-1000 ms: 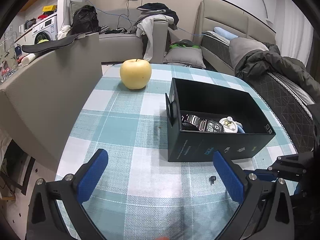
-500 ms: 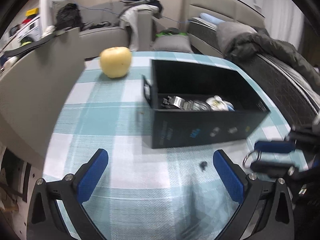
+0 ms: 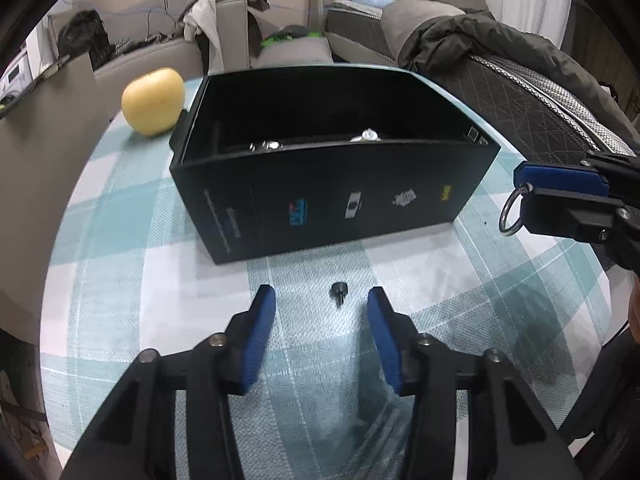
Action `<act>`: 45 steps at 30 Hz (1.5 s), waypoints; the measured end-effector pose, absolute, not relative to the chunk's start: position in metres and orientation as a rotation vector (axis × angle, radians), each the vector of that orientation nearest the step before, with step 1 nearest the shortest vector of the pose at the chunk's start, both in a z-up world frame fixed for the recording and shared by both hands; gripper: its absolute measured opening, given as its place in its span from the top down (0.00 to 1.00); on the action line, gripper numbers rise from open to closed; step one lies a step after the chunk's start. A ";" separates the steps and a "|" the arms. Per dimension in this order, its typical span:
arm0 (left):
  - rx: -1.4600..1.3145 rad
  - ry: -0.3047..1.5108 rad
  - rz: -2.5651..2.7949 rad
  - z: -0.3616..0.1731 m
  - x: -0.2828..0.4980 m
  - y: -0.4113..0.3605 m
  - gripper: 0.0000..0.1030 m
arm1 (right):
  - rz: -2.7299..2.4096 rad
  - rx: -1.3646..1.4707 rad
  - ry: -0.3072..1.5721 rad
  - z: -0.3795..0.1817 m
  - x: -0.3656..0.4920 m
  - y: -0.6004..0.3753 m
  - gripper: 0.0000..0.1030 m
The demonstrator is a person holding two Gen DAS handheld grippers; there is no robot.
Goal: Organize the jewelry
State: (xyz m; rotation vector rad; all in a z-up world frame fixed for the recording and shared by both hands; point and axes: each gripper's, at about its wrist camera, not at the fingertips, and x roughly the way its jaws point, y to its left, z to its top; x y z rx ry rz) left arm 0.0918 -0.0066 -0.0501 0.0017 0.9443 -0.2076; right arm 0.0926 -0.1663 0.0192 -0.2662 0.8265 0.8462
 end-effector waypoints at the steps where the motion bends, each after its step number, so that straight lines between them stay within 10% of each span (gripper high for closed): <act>1: 0.002 0.942 -0.211 -0.050 0.092 -0.007 0.67 | 0.847 -0.265 0.826 0.020 0.092 -0.166 0.76; 10: 0.046 0.920 -0.224 -0.050 0.088 -0.015 0.96 | 0.847 -0.255 0.819 0.021 0.093 -0.169 0.76; 45: -0.016 0.847 -0.199 -0.030 0.088 0.007 0.96 | 0.779 -0.451 0.959 -0.036 0.103 -0.143 0.75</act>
